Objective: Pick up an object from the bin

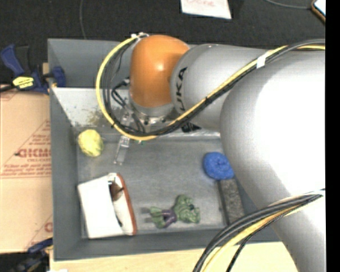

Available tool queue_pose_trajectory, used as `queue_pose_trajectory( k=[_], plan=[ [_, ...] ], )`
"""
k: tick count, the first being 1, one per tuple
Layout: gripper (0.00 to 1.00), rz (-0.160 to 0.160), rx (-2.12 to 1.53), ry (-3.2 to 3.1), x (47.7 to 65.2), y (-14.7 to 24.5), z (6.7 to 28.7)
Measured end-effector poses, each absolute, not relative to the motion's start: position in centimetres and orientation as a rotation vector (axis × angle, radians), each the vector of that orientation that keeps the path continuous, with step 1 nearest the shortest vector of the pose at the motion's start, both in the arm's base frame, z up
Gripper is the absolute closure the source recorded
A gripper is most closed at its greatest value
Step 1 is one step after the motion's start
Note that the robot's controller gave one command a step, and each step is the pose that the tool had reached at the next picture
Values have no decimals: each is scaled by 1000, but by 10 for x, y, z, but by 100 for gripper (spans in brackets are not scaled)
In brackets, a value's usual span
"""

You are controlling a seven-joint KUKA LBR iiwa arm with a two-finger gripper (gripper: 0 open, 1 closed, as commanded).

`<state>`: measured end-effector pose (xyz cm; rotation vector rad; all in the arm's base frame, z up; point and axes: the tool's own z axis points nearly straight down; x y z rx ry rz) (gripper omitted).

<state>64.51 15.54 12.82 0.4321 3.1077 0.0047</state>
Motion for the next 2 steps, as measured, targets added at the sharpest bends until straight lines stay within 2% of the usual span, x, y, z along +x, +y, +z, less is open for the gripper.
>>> queue_pose_trajectory(
  k=[1, 2],
  plan=[
    [0, 5, 304, 3120, 611, 199, 139],
    [0, 8, 664, 3064, 653, 220, 134]
  ],
)
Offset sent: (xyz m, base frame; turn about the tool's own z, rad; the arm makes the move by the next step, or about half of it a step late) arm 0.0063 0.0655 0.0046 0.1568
